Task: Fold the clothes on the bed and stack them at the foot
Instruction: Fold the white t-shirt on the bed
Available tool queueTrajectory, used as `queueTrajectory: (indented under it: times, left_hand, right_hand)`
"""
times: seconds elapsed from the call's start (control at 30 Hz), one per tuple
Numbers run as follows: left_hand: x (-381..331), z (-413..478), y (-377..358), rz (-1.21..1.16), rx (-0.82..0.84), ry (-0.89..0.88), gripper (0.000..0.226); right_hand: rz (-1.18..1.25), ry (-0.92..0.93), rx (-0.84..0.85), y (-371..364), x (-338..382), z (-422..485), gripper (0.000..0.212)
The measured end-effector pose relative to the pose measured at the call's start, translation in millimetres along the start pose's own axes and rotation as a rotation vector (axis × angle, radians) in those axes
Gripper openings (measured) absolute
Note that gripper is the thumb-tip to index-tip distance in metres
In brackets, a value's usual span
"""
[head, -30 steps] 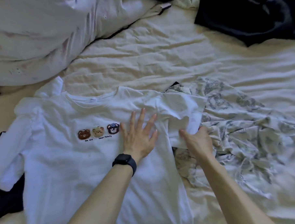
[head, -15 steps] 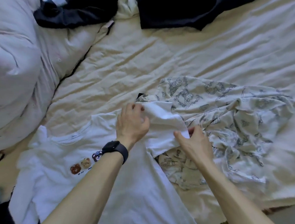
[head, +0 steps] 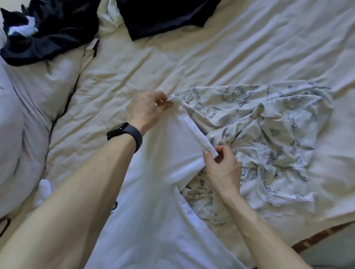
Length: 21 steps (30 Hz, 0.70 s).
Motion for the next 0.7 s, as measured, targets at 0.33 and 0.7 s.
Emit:
queueTrajectory:
  times: [0.33, 0.7]
  left_hand:
    - [9.7, -48.7, 17.8, -0.526, -0.052, 0.044, 0.009]
    - [239.9, -297.4, -1.9, -0.476, -0.05, 0.608, 0.022]
  right_hand:
    - [0.249, 0.009, -0.023, -7.2, 11.0, -31.9, 0.014]
    - [-0.294, 0.577, 0.487, -93.9, -38.8, -197.5, 0.013]
Point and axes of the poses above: each hand's wrist, its own z-axis towards the middle knuckle, its own y-axis out of the back of the hand, x = y × z, the point moved 4 cm from there along z, towards the middle knuckle, and after that the axes turned 2 degrees about y, right-handed, at the moved point
